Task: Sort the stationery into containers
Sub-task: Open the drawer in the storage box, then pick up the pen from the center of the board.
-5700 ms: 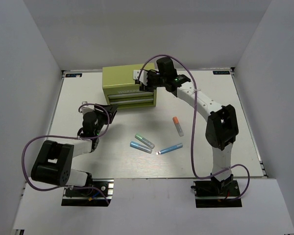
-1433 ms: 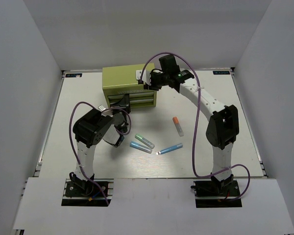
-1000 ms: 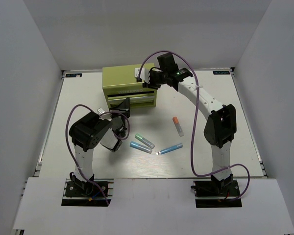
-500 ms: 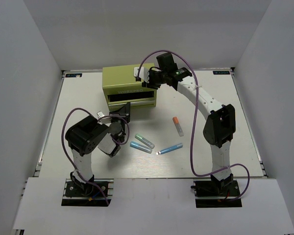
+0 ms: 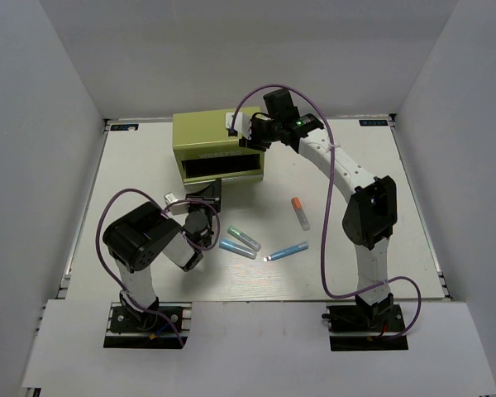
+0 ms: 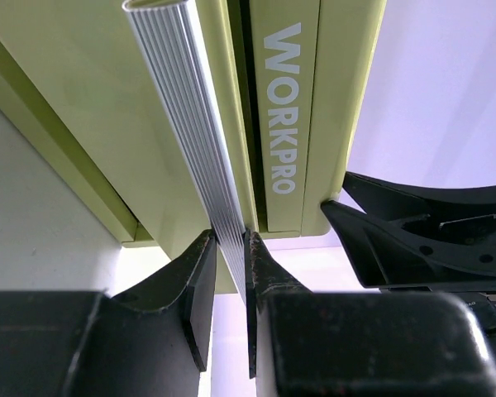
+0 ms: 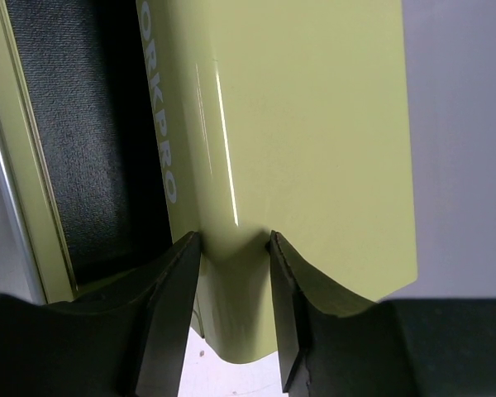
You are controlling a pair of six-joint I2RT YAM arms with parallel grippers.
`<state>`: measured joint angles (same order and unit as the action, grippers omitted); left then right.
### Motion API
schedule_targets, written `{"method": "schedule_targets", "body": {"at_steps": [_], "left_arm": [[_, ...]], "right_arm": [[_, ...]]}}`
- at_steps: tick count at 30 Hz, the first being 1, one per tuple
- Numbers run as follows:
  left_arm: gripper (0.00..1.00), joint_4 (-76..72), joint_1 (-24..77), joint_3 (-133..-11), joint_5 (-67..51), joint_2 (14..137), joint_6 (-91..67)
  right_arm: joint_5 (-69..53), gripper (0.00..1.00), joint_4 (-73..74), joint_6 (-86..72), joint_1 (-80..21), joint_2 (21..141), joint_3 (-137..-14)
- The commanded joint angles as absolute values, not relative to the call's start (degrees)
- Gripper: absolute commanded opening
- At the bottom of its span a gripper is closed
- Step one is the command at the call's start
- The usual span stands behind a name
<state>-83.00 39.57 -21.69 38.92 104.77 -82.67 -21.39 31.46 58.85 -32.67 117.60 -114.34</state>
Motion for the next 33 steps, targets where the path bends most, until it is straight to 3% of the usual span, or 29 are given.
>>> {"method": "schedule_targets", "body": {"at_steps": [1, 4, 7, 12, 20, 25, 30, 32, 33], "left_arm": [[0.0, -98.96, 42.89, -18.81, 34.54, 104.41, -80.42], [0.01, -99.49, 42.89, -18.81, 34.54, 104.41, -80.42], [0.12, -98.88, 42.89, -17.76, 34.54, 103.19, -80.42], [0.42, -97.47, 42.89, -17.23, 34.54, 101.08, -80.42], [0.51, -88.61, 42.28, -12.92, 28.75, 90.19, -78.31], [0.56, -72.45, 41.66, -8.36, 22.33, 77.63, -76.55], [0.63, -52.33, 41.66, -4.14, 18.64, 56.76, -74.62], [0.73, -32.89, 41.66, -5.61, 18.63, 46.82, -73.05], [0.77, -32.78, 41.66, -6.67, 18.63, 43.8, -71.65]], "right_arm": [[-16.7, 0.46, 35.42, 57.74, -31.55, 120.76, -114.26], [-16.79, 0.49, 35.25, 57.66, -31.73, 120.67, -114.08], [-16.87, 0.53, 35.25, 57.66, -31.64, 120.41, -113.99], [-17.31, 0.58, 35.25, 57.57, -31.55, 120.32, -113.99], [-20.13, 0.66, 34.89, 57.83, -31.38, 114.35, -109.87], [-21.35, 0.69, 34.02, 59.15, -30.41, 104.52, -97.68], [-22.5, 0.72, 32.87, 61.25, -29.18, 95.21, -85.18], [-24.25, 0.72, 34.53, 62.3, -28.3, 91.25, -81.13], [-24.78, 0.72, 34.98, 62.66, -28.04, 90.45, -80.08]]}}
